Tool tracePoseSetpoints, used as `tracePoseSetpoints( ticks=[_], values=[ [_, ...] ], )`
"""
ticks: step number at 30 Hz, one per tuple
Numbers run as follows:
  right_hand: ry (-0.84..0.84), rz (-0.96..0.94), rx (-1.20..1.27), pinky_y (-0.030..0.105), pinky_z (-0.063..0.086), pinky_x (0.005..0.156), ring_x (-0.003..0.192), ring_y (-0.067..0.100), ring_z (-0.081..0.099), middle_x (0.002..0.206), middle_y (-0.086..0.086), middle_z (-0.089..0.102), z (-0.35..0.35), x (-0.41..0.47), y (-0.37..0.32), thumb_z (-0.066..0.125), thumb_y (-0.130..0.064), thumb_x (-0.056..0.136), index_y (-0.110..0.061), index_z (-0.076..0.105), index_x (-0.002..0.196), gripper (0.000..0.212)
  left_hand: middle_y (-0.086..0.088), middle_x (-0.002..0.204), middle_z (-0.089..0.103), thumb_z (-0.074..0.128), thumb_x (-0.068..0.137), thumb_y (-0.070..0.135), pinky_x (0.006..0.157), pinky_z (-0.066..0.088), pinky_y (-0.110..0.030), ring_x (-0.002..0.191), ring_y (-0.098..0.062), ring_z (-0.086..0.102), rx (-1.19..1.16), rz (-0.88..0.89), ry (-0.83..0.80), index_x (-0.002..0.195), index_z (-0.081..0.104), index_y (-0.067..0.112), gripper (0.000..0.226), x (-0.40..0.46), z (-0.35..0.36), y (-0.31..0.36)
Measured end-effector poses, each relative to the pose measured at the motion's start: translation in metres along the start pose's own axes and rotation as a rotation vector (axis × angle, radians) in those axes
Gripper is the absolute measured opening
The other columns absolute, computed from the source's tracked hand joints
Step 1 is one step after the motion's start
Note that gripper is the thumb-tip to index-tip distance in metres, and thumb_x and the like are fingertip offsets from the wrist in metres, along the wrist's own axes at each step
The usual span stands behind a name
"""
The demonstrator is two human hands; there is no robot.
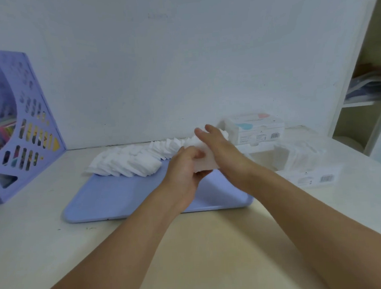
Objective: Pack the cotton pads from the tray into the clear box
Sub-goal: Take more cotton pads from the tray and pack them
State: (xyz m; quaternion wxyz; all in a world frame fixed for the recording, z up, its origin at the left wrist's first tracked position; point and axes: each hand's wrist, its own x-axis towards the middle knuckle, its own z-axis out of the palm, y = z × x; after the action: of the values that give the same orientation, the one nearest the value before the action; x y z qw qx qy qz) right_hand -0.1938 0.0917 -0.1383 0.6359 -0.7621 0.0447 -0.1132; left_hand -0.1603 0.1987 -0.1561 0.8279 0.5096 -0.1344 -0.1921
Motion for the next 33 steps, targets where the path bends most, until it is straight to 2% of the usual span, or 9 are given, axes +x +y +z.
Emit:
tracePoseSetpoints(
  ticks=[2, 5, 7, 11, 17, 21, 26, 30, 33],
  values=[
    [-0.029, 0.029, 0.013, 0.010, 0.054, 0.069, 0.107, -0.003, 0.058, 0.137, -0.011, 0.048, 0.007, -0.002, 0.002, 0.056, -0.063, 0.093, -0.038, 0.020, 0.158, 0.079, -0.011, 0.098, 0.073, 0.044, 0.095, 0.009, 0.077, 0.055, -0.032, 0.089, -0.018, 0.070, 0.030, 0.007, -0.053, 0.093, 0.067, 0.006, 0.023, -0.003, 0.003, -0.003],
    [-0.121, 0.031, -0.001, 0.031, 0.057, 0.095, 0.114, 0.014, 0.067, 0.138, 0.000, 0.060, -0.017, -0.004, -0.003, 0.076, -0.050, 0.084, -0.026, 0.033, 0.154, 0.086, -0.009, 0.100, 0.077, 0.043, 0.097, 0.011, 0.078, 0.053, -0.035, 0.094, -0.022, 0.071, 0.016, 0.055, -0.048, 0.091, 0.073, 0.009, 0.031, -0.001, 0.005, -0.003],
    [-0.189, -0.017, -0.082, 0.039, 0.060, 0.092, 0.108, 0.020, 0.072, 0.123, 0.008, 0.071, -0.039, -0.005, -0.010, 0.082, -0.028, 0.086, -0.015, 0.055, 0.138, 0.060, -0.005, 0.093, 0.077, 0.043, 0.093, 0.007, 0.066, 0.056, -0.030, 0.086, -0.019, 0.071, -0.007, 0.061, -0.054, 0.091, 0.076, 0.012, 0.034, 0.002, 0.004, -0.002],
    [-0.132, -0.060, -0.191, 0.026, 0.058, 0.070, 0.090, 0.024, 0.074, 0.105, 0.014, 0.076, -0.068, -0.004, -0.015, 0.081, -0.015, 0.086, -0.005, 0.073, 0.112, 0.030, -0.010, 0.110, 0.066, 0.045, 0.100, 0.017, 0.063, 0.051, -0.030, 0.087, -0.019, 0.061, 0.130, 0.007, -0.062, 0.124, 0.062, 0.010, 0.030, 0.005, 0.013, -0.014],
    [0.313, 0.097, -0.572, 0.019, 0.045, 0.044, 0.053, 0.013, 0.066, 0.084, 0.010, 0.073, -0.144, -0.004, -0.017, 0.091, -0.026, 0.073, -0.011, 0.071, 0.103, 0.039, 0.014, 0.159, 0.022, 0.049, 0.099, 0.050, 0.115, 0.030, -0.033, 0.141, -0.013, 0.029, 1.353, 0.728, -0.375, 0.154, 0.022, 0.039, 0.062, -0.006, 0.013, -0.050],
    [0.344, 0.169, -0.752, 0.017, 0.043, 0.037, 0.045, 0.012, 0.068, 0.071, 0.004, 0.072, -0.148, 0.000, -0.008, 0.096, -0.027, 0.064, -0.012, 0.068, 0.081, 0.036, 0.022, 0.164, 0.014, 0.039, 0.096, 0.059, 0.115, 0.033, -0.036, 0.143, -0.017, 0.029, 1.466, 0.741, -0.522, 0.155, 0.022, 0.041, 0.064, -0.008, 0.020, -0.055],
    [0.444, 0.263, -1.036, 0.032, 0.053, 0.070, 0.084, 0.024, 0.070, 0.094, 0.004, 0.069, -0.141, 0.011, 0.006, 0.096, -0.036, 0.055, -0.014, 0.063, 0.100, 0.060, 0.018, 0.159, 0.029, 0.049, 0.099, 0.049, 0.112, 0.037, -0.040, 0.140, -0.014, 0.035, 1.482, 0.709, -0.509, 0.153, 0.030, 0.036, 0.059, -0.006, 0.018, -0.058],
    [0.457, 0.311, -1.066, 0.034, 0.051, 0.074, 0.098, 0.027, 0.065, 0.106, 0.006, 0.067, -0.142, 0.017, 0.016, 0.096, -0.038, 0.055, -0.013, 0.060, 0.107, 0.068, 0.019, 0.159, 0.026, 0.051, 0.099, 0.049, 0.112, 0.037, -0.039, 0.140, -0.012, 0.033, 1.477, 0.699, -0.528, 0.151, 0.028, 0.039, 0.058, -0.006, 0.019, -0.059],
    [0.475, 0.367, -1.276, 0.047, 0.038, 0.102, 0.128, 0.035, 0.042, 0.133, 0.011, 0.049, -0.139, 0.023, 0.026, 0.089, -0.050, 0.059, -0.014, 0.048, 0.129, 0.089, 0.020, 0.159, 0.023, 0.051, 0.098, 0.053, 0.113, 0.036, -0.040, 0.141, -0.012, 0.032, 1.464, 0.691, -0.529, 0.151, 0.025, 0.040, 0.060, -0.005, 0.018, -0.060]
  ],
)
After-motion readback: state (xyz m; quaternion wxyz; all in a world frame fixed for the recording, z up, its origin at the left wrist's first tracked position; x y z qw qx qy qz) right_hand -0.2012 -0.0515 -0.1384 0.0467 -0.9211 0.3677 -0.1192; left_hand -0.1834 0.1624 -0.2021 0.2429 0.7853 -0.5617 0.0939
